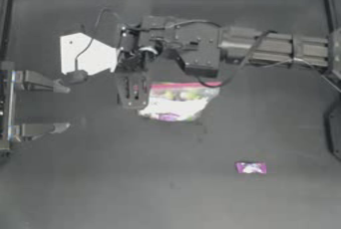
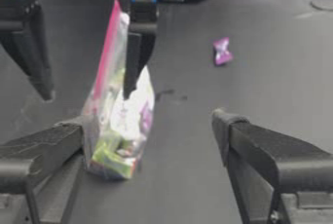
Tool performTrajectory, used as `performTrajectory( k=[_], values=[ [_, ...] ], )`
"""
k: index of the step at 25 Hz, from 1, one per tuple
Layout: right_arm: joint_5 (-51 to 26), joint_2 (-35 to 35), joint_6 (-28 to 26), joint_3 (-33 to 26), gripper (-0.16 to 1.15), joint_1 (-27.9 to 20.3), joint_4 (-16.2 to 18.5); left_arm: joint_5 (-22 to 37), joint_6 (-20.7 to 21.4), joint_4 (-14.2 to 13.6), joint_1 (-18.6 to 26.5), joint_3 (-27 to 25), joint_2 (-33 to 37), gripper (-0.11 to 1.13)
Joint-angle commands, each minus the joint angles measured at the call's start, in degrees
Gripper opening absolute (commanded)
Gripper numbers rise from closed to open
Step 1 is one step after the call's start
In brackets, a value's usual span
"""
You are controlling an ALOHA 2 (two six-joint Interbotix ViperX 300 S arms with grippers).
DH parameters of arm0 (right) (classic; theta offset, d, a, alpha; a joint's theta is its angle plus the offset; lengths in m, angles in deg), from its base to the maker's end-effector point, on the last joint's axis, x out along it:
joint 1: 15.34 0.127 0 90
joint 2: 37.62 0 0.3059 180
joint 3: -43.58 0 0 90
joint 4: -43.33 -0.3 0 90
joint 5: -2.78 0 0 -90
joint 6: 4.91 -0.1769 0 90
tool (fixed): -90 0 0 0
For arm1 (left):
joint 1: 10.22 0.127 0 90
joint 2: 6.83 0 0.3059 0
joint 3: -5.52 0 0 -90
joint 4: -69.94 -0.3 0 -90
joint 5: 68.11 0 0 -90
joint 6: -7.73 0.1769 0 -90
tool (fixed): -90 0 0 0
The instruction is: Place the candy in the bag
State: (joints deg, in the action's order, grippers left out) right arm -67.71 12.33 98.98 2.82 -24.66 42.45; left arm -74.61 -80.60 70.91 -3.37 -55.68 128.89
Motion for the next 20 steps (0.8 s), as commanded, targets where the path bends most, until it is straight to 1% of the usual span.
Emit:
performTrajectory(
  k=[1,6,13,20],
  values=[
    [0.2,1.1,0.0,-1.4,0.98,0.2,-0.2,-0.2,-0.1,0.1,0.1,0.4,-0.3,0.99],
    [0.3,0.7,0.1,-1.4,0.96,0.4,-0.2,-0.2,-0.2,0.1,0.1,-0.3,1.2,0.99],
    [0.2,0.4,0.1,-1.4,0.81,0.8,-0.4,0.2,-0.2,0.1,0.1,-0.4,2.1,0.99],
    [0.1,-0.1,0.4,-1.4,0.79,1.0,-0.4,0.3,-0.2,0.1,0.1,-0.4,2.1,0.99]
  ],
)
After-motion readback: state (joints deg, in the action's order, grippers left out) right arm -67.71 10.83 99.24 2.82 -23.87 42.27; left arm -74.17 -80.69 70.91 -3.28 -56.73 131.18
